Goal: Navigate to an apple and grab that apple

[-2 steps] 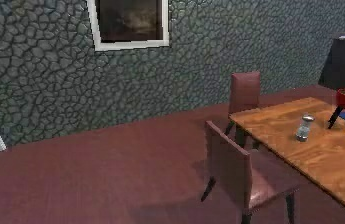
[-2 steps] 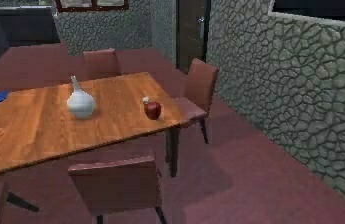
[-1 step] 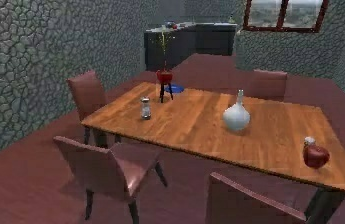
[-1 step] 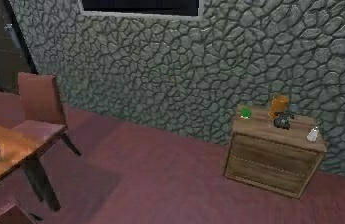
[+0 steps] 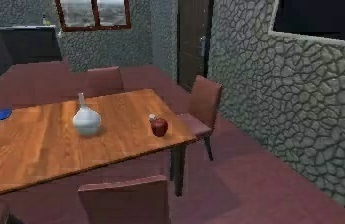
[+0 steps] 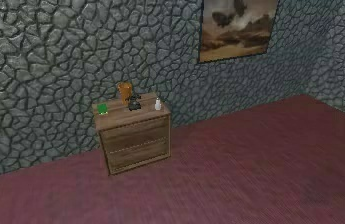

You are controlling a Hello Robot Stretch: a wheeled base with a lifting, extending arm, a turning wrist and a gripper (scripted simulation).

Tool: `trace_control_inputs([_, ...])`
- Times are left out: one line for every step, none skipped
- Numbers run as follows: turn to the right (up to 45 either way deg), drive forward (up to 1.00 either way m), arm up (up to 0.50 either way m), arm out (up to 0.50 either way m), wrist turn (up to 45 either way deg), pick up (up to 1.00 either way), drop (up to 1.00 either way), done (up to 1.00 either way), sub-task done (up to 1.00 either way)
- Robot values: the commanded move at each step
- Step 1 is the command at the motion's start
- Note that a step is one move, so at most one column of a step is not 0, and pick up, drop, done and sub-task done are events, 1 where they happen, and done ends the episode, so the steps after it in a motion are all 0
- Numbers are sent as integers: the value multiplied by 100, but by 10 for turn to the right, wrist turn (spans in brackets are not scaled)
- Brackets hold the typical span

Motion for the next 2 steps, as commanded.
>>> trace_control_inputs([210,0,0,0,0,0,0,0,0])
trace_control_inputs([0,70,0,0,0,0,0,0,0])
